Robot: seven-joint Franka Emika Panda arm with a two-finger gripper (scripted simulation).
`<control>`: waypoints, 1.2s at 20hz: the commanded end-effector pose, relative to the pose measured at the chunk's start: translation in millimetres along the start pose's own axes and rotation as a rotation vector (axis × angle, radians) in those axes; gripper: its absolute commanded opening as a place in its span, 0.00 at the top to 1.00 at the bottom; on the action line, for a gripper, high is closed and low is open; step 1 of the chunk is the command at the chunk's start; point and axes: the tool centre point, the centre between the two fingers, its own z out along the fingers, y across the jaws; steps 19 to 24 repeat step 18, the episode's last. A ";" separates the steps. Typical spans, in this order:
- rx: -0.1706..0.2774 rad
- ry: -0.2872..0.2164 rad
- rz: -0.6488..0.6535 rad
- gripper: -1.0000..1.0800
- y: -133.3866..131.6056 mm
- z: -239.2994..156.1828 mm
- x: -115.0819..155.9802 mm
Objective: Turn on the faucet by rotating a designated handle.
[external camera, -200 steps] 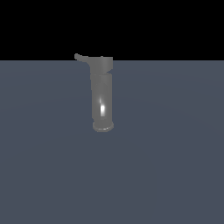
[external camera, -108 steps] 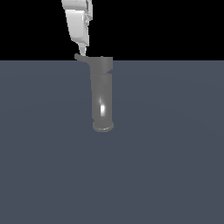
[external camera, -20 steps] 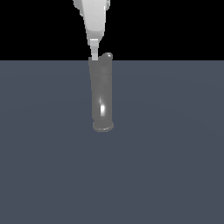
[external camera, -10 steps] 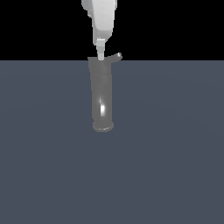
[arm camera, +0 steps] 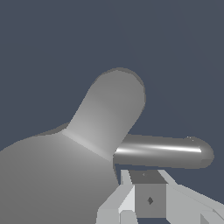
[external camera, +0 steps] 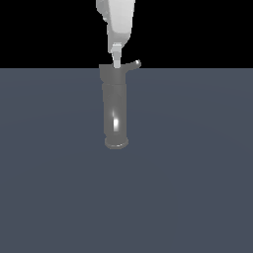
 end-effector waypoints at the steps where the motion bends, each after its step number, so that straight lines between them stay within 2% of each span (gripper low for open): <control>1: 0.052 0.007 0.043 1.00 -26.1 -1.6 29.8; 17: 0.064 0.019 0.100 1.00 -59.1 -5.2 77.1; 24: 0.064 0.019 0.100 1.00 -59.1 -5.2 77.1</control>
